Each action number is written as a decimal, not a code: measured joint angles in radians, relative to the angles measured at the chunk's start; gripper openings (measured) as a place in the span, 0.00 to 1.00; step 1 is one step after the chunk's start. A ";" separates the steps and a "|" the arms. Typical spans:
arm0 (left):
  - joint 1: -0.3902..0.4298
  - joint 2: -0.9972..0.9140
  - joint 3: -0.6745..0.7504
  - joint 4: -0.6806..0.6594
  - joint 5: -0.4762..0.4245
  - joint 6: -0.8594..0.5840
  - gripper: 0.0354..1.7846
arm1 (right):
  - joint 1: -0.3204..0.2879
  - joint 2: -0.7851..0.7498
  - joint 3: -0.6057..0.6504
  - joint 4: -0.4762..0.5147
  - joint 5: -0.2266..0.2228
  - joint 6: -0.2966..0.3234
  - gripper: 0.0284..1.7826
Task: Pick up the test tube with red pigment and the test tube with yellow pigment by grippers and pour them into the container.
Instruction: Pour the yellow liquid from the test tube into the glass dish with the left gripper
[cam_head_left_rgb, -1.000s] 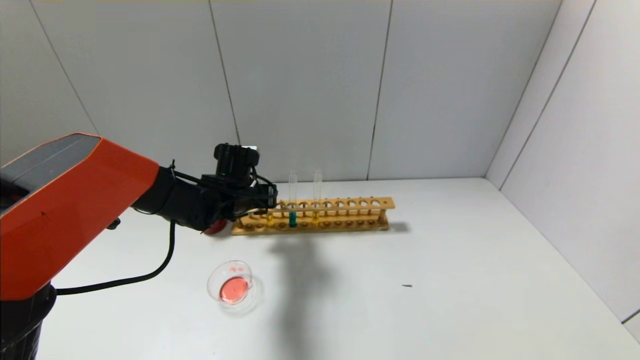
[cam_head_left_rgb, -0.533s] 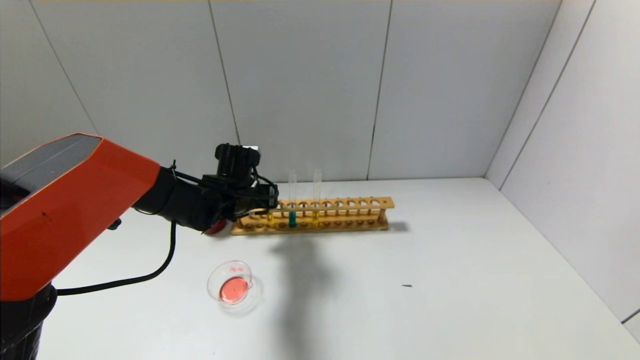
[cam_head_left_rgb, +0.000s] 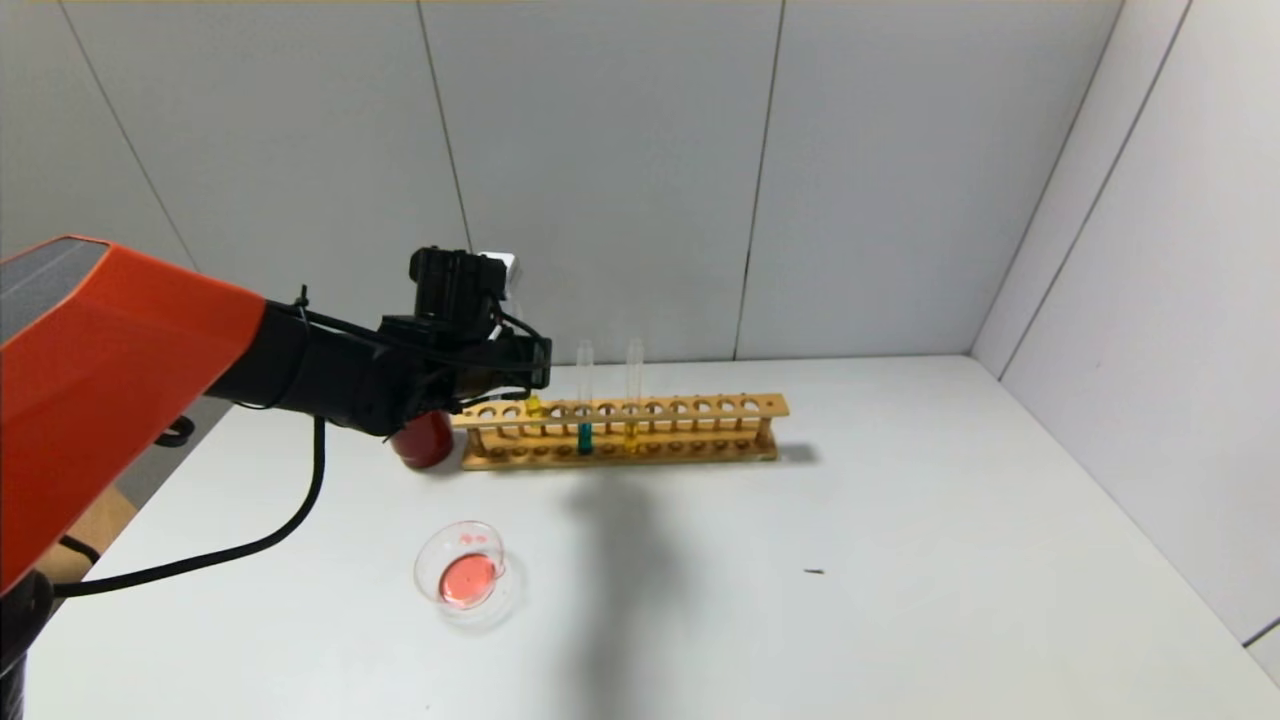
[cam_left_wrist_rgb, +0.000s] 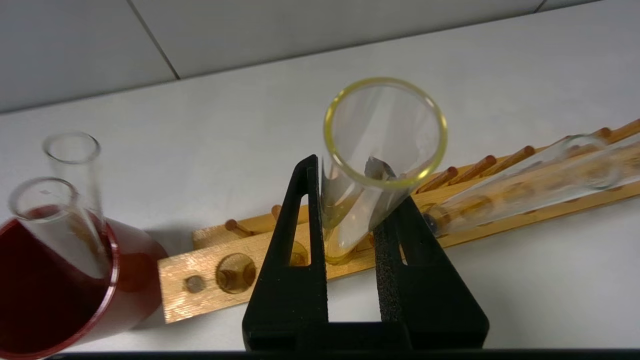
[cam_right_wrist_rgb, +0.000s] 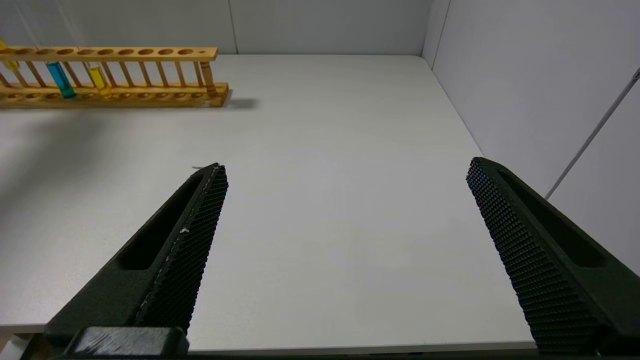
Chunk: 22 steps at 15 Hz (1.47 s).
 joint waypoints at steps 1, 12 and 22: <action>0.000 -0.021 -0.007 0.011 0.000 0.013 0.16 | 0.000 0.000 0.000 0.000 0.000 0.000 0.98; -0.004 -0.276 0.043 0.117 0.054 0.137 0.16 | 0.000 0.000 0.000 0.000 0.000 0.000 0.98; 0.055 -0.590 0.489 0.112 -0.269 0.519 0.16 | 0.000 0.000 0.000 0.000 0.000 0.000 0.98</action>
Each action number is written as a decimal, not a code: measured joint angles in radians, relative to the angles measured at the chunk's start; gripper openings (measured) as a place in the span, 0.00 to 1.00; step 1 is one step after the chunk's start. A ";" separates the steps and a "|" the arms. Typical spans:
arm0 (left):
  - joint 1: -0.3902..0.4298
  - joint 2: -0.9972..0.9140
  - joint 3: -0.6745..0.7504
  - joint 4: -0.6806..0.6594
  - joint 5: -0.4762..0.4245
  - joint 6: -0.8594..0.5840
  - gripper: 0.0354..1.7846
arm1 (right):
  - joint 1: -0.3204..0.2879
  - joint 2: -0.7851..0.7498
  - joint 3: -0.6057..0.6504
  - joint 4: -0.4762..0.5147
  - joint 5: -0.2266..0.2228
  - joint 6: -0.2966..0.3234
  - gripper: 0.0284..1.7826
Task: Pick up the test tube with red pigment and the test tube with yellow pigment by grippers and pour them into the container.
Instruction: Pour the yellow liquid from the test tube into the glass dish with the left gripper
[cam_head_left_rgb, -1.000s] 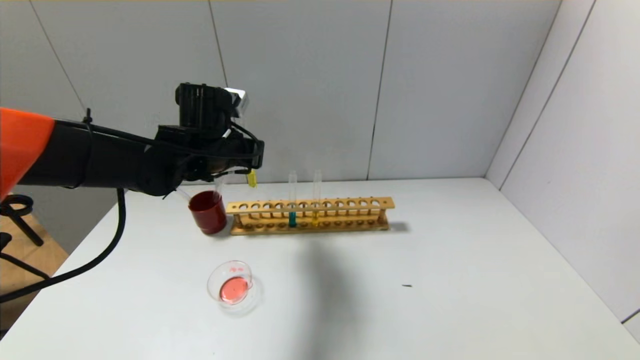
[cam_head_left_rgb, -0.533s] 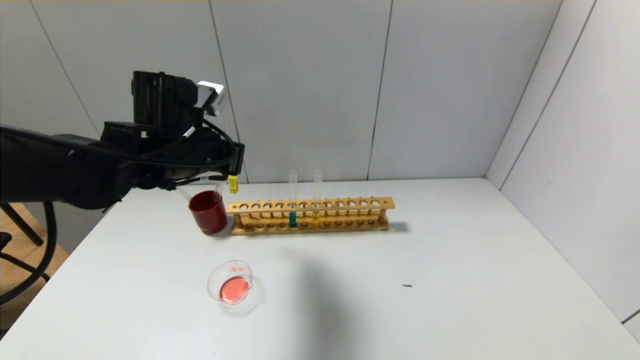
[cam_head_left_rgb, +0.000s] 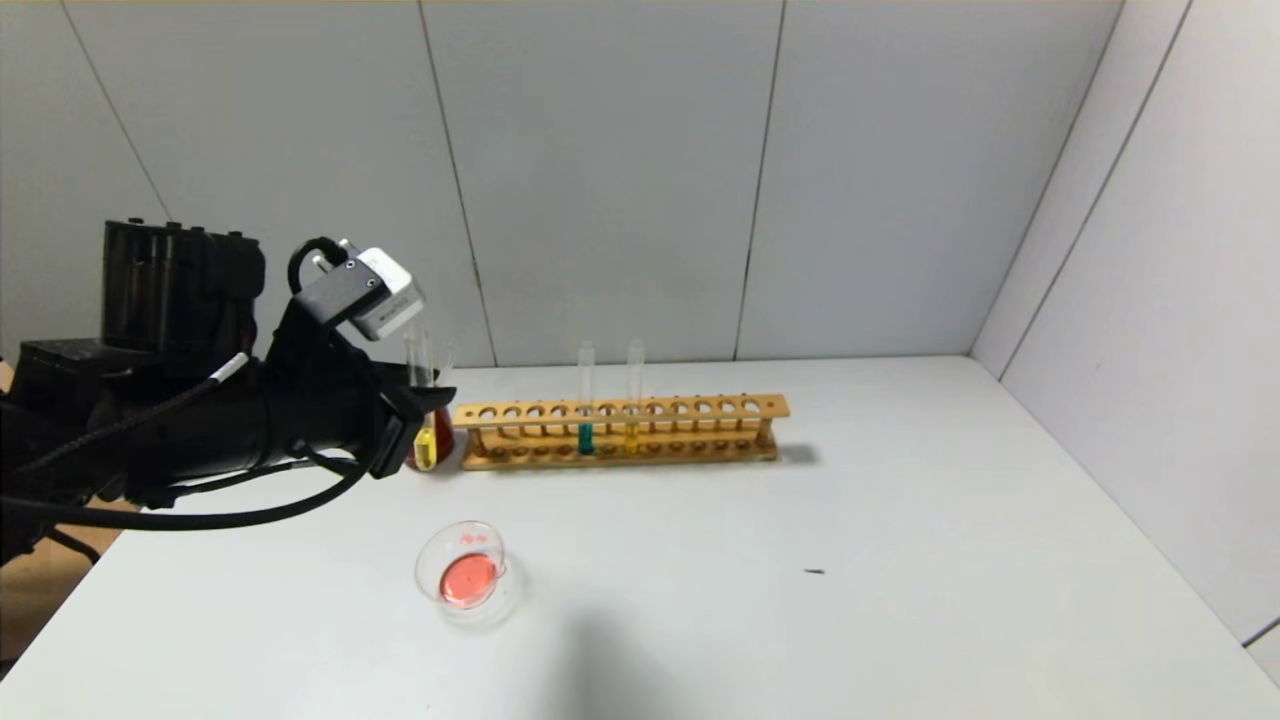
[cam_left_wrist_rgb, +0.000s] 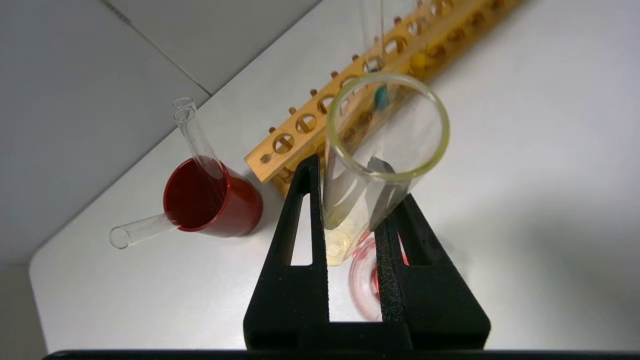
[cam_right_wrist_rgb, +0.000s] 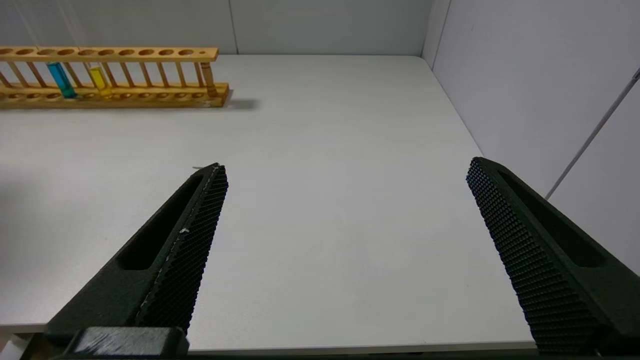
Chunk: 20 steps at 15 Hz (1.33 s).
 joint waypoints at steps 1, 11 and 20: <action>0.023 -0.010 0.017 0.000 -0.066 0.059 0.16 | 0.000 0.000 0.000 0.000 0.000 0.000 0.98; 0.189 0.065 0.004 0.010 -0.338 0.744 0.16 | 0.000 0.000 0.000 0.000 0.000 0.000 0.98; 0.199 0.087 0.006 0.003 -0.299 1.095 0.16 | 0.000 0.000 0.000 0.000 0.000 0.000 0.98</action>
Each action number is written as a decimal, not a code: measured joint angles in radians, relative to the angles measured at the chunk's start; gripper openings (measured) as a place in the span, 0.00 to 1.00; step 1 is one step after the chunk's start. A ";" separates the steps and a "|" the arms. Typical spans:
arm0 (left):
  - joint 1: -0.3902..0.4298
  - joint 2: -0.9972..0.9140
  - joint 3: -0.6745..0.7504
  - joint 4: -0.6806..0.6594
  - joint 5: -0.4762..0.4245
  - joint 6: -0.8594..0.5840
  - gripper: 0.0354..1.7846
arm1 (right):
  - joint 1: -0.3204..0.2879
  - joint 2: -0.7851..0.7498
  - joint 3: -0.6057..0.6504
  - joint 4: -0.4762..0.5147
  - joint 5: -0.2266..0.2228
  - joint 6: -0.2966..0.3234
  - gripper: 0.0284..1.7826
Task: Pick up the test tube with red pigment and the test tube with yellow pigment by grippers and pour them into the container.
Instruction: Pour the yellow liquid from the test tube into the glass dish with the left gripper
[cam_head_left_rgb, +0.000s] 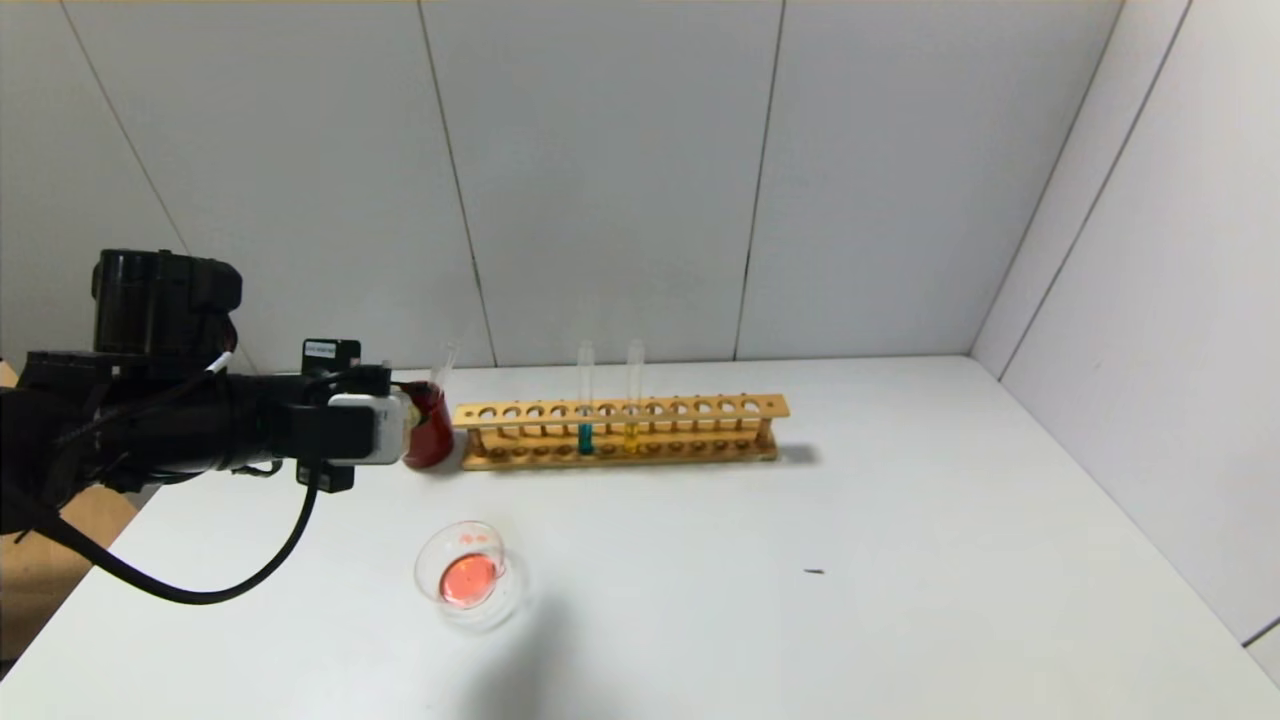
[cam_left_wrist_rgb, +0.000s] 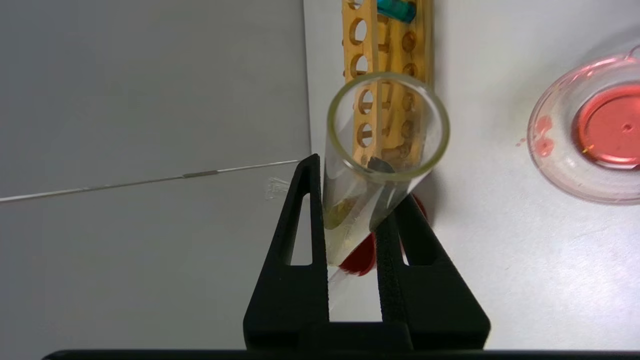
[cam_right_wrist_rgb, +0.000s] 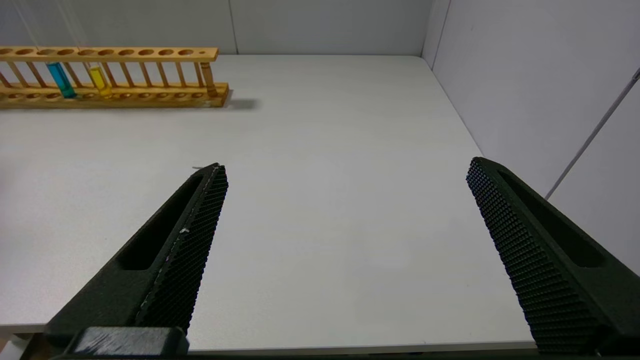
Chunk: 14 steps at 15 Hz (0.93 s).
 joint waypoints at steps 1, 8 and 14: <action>0.009 0.003 0.010 0.003 -0.001 0.052 0.16 | 0.000 0.000 0.000 0.000 0.000 0.000 0.98; 0.053 0.076 0.095 -0.007 0.004 0.286 0.16 | 0.000 0.000 0.000 0.000 0.000 0.000 0.98; 0.080 0.137 0.097 -0.157 0.046 0.438 0.16 | 0.000 0.000 0.000 0.000 0.000 0.000 0.98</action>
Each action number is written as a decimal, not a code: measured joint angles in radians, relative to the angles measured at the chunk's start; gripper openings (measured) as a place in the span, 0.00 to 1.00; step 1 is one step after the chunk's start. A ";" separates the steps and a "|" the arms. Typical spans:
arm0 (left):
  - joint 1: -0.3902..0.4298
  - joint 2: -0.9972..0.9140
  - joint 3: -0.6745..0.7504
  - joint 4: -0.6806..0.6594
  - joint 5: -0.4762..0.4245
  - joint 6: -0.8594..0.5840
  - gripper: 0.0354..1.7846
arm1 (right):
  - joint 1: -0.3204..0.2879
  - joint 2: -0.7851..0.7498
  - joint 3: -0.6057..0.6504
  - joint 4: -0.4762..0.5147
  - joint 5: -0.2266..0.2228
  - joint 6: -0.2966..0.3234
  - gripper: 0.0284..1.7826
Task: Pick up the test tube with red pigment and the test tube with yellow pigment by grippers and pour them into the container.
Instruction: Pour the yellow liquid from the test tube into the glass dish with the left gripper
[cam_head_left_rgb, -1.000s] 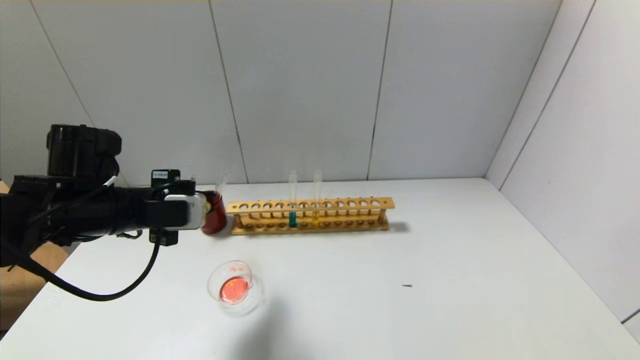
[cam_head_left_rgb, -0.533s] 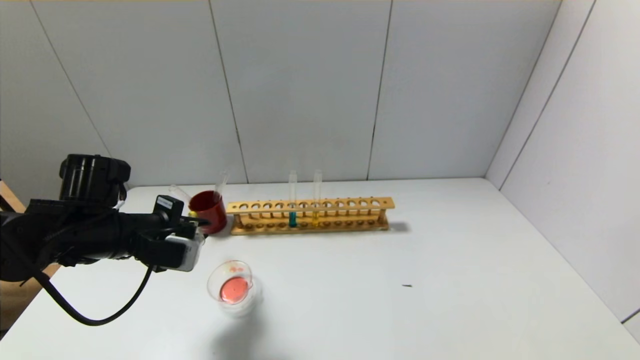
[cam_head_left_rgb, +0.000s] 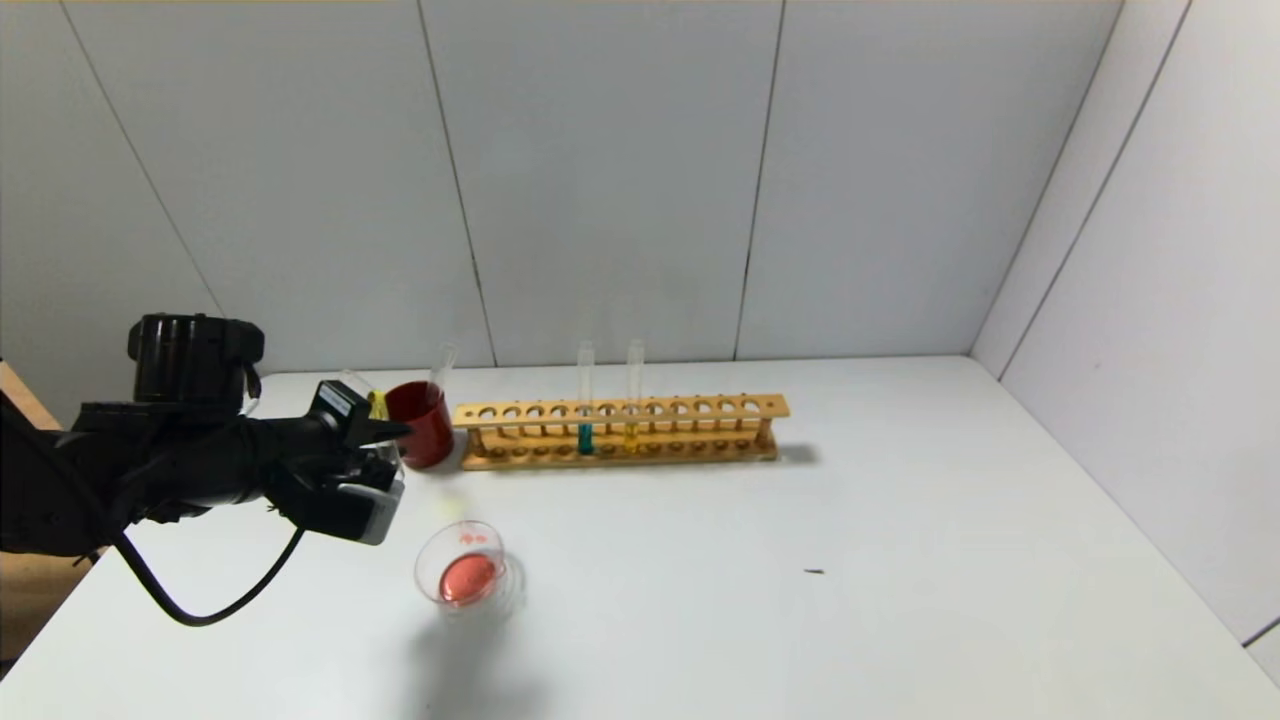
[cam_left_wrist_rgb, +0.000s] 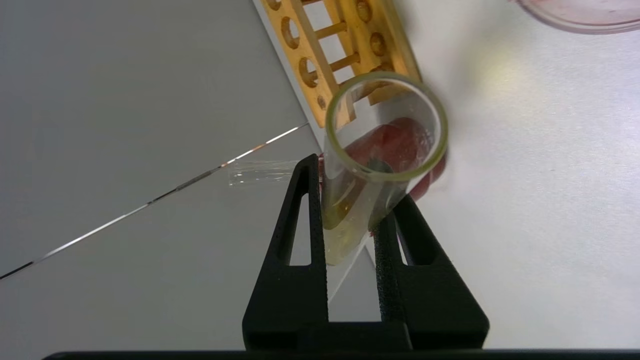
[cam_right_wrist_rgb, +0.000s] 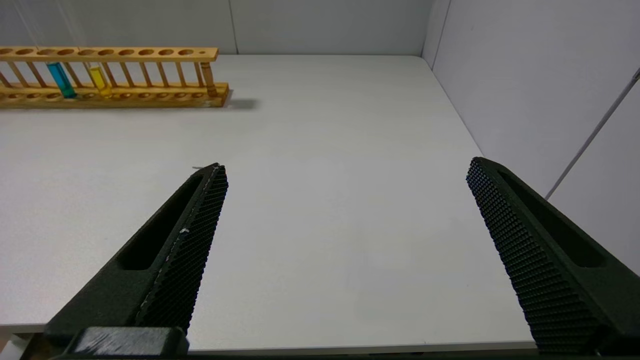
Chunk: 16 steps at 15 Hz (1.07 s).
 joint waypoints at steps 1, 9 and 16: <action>-0.003 0.016 0.001 -0.024 0.001 0.001 0.16 | 0.000 0.000 0.000 0.000 0.000 0.000 0.98; -0.026 0.068 0.008 -0.095 0.037 0.077 0.16 | 0.000 0.000 0.000 0.000 0.000 0.000 0.98; -0.063 0.088 0.004 -0.124 0.079 0.123 0.16 | 0.000 0.000 0.000 0.000 0.000 0.000 0.98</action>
